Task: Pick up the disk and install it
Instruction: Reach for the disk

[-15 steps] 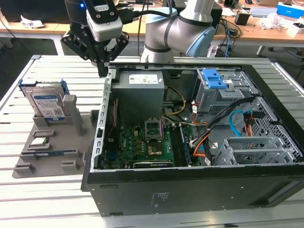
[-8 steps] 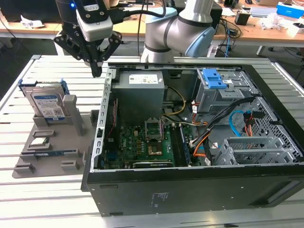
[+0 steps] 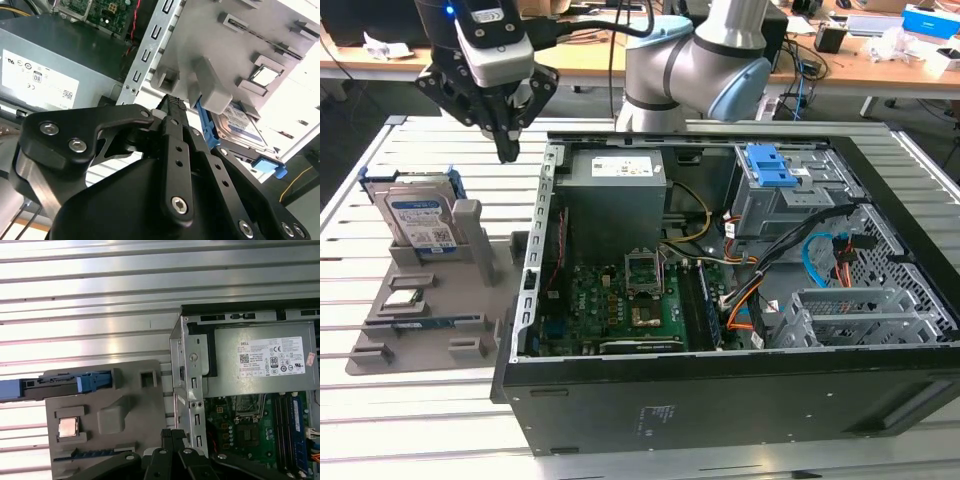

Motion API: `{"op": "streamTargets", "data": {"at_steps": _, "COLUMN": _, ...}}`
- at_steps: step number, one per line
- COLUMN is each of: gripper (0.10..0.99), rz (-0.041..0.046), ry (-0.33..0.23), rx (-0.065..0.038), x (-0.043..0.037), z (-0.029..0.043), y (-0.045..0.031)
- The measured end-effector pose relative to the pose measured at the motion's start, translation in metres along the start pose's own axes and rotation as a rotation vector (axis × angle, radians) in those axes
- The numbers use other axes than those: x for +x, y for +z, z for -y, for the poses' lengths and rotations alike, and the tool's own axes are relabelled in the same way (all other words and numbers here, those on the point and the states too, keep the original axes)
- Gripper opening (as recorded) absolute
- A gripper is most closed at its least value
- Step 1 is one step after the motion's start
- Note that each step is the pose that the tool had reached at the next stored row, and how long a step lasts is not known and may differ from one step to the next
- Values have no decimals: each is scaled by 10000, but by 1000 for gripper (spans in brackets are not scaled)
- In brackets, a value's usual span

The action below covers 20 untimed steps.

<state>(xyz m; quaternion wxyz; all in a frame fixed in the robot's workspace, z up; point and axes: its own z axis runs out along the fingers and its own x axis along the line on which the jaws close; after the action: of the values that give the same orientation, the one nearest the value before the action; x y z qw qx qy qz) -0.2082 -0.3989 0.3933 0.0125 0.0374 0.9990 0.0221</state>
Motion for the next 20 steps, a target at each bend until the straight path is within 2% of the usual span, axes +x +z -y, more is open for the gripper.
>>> {"op": "streamTargets", "data": {"at_steps": 13, "gripper": 106, "rz": 0, "ry": 1, "rx": 0, "x": 233, "z": 17, "y": -6}}
{"op": "streamTargets", "data": {"at_steps": 20, "gripper": 106, "rz": 0, "ry": 1, "rx": 0, "x": 388, "z": 29, "y": -10}}
